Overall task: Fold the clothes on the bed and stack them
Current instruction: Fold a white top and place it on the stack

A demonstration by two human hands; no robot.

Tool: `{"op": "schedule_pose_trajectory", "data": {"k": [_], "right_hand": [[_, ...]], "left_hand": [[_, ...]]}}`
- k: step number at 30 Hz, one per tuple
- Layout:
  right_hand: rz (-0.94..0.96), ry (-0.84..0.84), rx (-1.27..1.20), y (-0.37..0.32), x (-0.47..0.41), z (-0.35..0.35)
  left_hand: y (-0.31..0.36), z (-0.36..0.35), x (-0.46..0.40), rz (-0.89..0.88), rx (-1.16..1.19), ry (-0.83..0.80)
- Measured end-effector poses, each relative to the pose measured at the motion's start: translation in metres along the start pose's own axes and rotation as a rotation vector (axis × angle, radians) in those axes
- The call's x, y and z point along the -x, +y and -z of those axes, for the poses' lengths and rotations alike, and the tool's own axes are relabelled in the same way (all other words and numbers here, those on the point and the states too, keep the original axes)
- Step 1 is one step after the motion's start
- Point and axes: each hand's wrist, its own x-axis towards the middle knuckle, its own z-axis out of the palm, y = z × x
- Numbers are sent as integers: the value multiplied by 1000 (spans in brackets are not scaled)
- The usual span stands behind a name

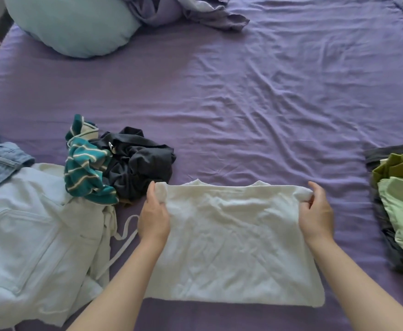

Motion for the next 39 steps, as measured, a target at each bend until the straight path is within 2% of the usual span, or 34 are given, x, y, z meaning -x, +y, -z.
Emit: {"op": "schedule_pose_trajectory", "data": {"k": [3,4,8,10,11,13,14,18,21,24,26,28,31,35,39], "right_hand": [[-48,33,12,3,-10,11],[-14,31,66,3,-9,12],[450,61,422,4,19,2],[628,-65,501,6,36,-10],[667,-182,542,7,44,-16],[662,-426,697,10,55,-26],[652,-495,773,14,56,-31],[509,-525,951,12,60,-45],[440,-512,780,-17,83,-48],[495,-596,276,-49,118,-54],[453,-644,-68,-73,142,-59],[399,-642,-256,-90,159,-61],[405,-584,-335,-99,168,-56],[451,-491,-272,-80,151,-25],[406,-494,-215,-47,119,16]], "left_hand": [[-2,1,2,-47,-94,25],[-4,0,5,-32,-154,26],[-8,0,15,139,-205,31],[-9,-1,18,209,-146,3],[-9,-2,18,251,-101,-16],[-13,-3,19,366,17,-58],[-17,-3,19,412,77,-83],[-28,4,25,384,211,-241],[-26,15,36,312,378,-323],[-14,32,49,279,600,-452],[-2,44,58,256,687,-549],[9,49,67,257,735,-661],[27,45,78,206,839,-797],[55,29,92,210,984,-911],[88,4,114,153,911,-993]]}}
